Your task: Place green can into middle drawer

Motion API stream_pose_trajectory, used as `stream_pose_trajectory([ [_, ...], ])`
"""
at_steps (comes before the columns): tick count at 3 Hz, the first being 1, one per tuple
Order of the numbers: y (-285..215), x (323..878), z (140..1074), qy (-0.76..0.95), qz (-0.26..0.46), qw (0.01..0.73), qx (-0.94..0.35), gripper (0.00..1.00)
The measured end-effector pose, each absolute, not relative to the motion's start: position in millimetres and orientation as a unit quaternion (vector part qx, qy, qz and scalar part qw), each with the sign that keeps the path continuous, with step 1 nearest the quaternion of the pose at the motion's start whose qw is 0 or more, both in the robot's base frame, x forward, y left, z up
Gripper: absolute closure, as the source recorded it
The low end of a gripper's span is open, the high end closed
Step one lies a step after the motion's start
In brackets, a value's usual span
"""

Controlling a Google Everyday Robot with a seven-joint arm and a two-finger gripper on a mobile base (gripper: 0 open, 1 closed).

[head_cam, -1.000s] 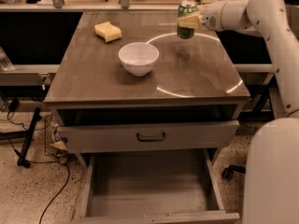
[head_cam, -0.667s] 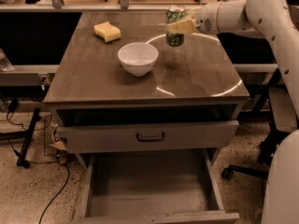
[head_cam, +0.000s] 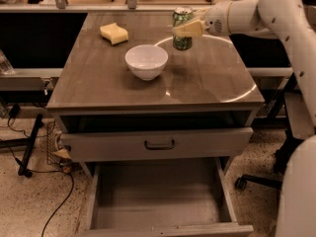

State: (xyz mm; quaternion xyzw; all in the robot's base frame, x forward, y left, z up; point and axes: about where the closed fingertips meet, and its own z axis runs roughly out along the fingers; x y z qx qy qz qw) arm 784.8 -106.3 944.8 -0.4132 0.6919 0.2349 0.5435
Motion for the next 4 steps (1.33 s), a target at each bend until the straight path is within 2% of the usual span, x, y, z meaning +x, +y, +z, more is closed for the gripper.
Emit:
stream_pose_trajectory([
  [2,-129.4,702.3,959.9,0.674,0.238,0.529,-0.457,1.00],
  [4,-160.9,581.8,908.6,0.696,0.284,0.491,-0.440,1.00],
])
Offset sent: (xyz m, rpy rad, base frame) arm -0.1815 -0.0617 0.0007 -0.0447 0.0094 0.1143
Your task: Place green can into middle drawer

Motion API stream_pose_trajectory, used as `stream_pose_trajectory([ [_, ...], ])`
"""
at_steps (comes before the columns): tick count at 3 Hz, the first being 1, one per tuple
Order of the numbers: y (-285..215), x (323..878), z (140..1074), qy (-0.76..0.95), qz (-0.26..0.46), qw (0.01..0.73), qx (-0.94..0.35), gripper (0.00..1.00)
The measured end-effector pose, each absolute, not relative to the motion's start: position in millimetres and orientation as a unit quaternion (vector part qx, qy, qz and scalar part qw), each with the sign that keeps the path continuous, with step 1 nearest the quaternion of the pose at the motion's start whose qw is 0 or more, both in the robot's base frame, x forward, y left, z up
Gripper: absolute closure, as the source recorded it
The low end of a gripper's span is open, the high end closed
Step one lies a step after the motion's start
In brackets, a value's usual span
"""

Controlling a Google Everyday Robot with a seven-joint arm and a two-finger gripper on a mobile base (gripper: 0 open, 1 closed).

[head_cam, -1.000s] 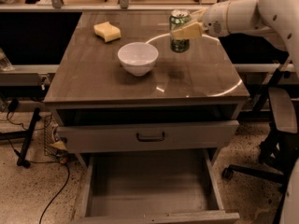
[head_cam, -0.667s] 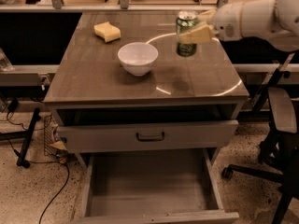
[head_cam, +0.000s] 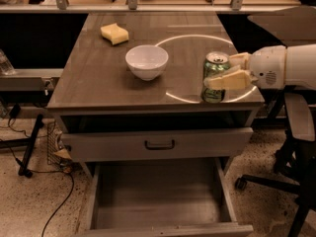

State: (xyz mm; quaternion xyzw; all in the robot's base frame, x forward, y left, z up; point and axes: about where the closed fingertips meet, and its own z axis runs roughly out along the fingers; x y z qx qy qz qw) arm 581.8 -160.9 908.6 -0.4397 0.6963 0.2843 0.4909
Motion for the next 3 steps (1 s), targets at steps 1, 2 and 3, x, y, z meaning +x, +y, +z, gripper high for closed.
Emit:
stream_pose_trajectory([
  [1,-155.5,574.4,909.1,0.693,0.287,0.486,-0.449,1.00],
  [2,-146.1,536.7,910.3,0.683,0.295,0.476,-0.469,1.00],
  [3,-136.6,476.0,899.6,0.674,0.290,0.473,-0.487,1.00],
])
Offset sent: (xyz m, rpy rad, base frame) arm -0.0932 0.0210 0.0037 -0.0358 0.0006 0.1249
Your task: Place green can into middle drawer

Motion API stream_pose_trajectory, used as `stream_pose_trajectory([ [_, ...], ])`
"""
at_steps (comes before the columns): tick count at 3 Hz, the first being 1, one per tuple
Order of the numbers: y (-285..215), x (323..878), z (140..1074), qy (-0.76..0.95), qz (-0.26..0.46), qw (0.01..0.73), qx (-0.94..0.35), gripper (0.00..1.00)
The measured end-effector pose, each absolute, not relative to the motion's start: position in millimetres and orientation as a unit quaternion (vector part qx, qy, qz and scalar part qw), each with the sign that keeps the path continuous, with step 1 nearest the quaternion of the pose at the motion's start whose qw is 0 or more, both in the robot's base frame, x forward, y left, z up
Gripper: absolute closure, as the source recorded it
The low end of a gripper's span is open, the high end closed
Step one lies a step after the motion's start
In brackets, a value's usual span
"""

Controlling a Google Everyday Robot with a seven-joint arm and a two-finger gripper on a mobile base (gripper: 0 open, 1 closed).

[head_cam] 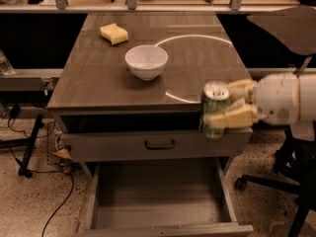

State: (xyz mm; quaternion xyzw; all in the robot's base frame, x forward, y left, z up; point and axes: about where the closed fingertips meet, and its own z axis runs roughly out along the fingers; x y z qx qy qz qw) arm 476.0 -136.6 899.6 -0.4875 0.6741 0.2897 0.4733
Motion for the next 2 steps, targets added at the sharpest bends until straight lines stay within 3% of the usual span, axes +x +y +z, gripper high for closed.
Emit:
stream_pose_trajectory([
  [2,-135.2,433.6,812.1,0.667,0.266,0.451,-0.530,1.00],
])
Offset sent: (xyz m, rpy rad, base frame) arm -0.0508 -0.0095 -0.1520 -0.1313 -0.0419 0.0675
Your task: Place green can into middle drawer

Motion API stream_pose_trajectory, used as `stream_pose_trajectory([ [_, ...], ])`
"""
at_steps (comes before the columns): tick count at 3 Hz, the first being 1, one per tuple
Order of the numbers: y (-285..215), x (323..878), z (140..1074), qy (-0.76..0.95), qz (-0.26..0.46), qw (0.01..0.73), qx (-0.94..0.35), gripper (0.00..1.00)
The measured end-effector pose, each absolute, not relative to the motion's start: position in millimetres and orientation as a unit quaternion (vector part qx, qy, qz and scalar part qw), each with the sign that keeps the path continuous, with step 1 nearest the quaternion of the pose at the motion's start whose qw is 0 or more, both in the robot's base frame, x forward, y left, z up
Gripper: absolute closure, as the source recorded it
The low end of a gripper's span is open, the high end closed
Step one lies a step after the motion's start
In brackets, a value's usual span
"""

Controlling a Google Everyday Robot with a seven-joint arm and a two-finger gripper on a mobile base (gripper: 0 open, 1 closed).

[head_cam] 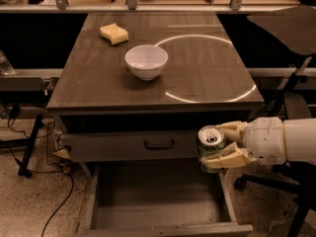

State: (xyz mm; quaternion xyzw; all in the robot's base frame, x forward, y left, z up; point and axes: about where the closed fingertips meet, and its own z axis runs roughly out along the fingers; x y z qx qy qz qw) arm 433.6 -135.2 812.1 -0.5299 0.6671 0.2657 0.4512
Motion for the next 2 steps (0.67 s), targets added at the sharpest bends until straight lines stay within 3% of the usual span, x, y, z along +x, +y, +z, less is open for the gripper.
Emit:
stream_pose_trajectory([
  [1,-135.1,433.6,812.0,0.667,0.266,0.451,-0.530,1.00],
  [2,-114.8,449.4,753.0,0.642,0.260,0.458,-0.557,1.00],
])
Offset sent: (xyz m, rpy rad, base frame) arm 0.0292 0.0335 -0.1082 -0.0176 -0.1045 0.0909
